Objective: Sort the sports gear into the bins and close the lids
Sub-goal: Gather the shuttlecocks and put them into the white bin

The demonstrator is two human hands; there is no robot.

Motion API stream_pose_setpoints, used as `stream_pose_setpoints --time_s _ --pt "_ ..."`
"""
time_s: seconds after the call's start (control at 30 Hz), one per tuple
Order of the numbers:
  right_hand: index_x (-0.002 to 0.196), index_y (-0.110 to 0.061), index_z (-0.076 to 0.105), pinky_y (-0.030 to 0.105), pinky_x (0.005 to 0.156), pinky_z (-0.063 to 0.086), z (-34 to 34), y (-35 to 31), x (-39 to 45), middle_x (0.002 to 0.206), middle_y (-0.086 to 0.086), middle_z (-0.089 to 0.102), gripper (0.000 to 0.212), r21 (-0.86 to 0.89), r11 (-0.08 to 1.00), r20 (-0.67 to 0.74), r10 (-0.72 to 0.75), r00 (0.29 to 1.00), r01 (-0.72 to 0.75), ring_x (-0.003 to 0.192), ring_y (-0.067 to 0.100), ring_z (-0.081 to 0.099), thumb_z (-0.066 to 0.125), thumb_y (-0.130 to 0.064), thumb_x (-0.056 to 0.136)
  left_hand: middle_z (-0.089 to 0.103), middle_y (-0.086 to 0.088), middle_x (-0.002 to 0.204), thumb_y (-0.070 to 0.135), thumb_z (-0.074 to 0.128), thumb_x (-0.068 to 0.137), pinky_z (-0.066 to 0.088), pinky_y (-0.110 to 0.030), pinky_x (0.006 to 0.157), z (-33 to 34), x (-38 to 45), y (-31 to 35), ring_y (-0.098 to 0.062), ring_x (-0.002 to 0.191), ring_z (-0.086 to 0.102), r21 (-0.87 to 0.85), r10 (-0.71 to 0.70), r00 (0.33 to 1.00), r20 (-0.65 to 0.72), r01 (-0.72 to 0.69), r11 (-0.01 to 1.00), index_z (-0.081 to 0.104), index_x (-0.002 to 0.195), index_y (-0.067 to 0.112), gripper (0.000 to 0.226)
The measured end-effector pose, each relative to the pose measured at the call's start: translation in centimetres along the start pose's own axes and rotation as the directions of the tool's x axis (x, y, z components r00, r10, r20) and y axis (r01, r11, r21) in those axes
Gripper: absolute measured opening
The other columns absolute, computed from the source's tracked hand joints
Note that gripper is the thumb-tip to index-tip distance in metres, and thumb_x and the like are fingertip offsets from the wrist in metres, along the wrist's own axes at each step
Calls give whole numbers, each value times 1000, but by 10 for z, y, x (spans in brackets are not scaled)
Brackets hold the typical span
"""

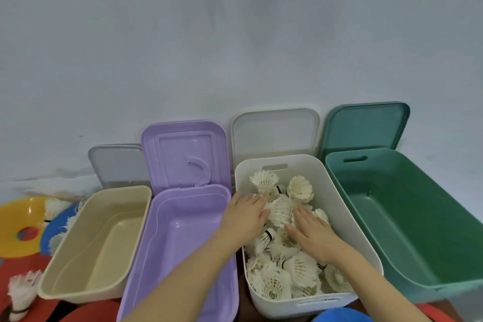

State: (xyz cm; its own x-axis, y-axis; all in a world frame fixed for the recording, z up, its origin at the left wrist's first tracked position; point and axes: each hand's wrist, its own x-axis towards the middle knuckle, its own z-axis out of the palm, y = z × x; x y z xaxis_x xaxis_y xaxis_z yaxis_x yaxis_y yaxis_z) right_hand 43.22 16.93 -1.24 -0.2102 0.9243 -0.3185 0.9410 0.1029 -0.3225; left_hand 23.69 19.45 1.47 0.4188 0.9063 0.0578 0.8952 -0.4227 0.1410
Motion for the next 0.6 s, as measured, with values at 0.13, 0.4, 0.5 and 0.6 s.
stream_pose_setpoints --time_s 0.13,0.4,0.5,0.6 --pt "149 -17 -6 35 116 -2 0 -5 -1 157 1 -7 69 -33 999 -20 36 999 -36 144 15 -6 12 -57 96 20 0 154 38 26 100 2 -41 114 -3 -6 -3 -19 141 14 55 -49 998 45 46 997 13 149 22 52" --pt "146 -19 24 36 111 21 -15 -45 -19 148 1 32 52 -34 999 -430 -20 903 5 135 21 31 33 -38 98 22 0 153 35 32 99 12 -32 112 -34 -39 -24 -19 140 19 -45 -78 984 -160 72 996 22 147 22 50" --pt "142 -19 33 35 107 25 -21 -72 -20 141 0 41 46 -37 994 -493 -104 864 98 129 20 38 38 -33 98 26 0 152 34 31 100 12 -29 110 -55 -57 -43 -18 138 23 -28 -108 973 -203 104 994 24 146 19 49" --pt "138 -16 41 37 102 31 -24 -107 -13 136 3 47 44 -7 980 -523 -174 834 200 123 24 44 43 -29 96 32 -4 149 32 36 98 18 -32 108 -74 -79 -70 -22 134 31 -39 -149 961 -233 144 989 33 143 16 47"
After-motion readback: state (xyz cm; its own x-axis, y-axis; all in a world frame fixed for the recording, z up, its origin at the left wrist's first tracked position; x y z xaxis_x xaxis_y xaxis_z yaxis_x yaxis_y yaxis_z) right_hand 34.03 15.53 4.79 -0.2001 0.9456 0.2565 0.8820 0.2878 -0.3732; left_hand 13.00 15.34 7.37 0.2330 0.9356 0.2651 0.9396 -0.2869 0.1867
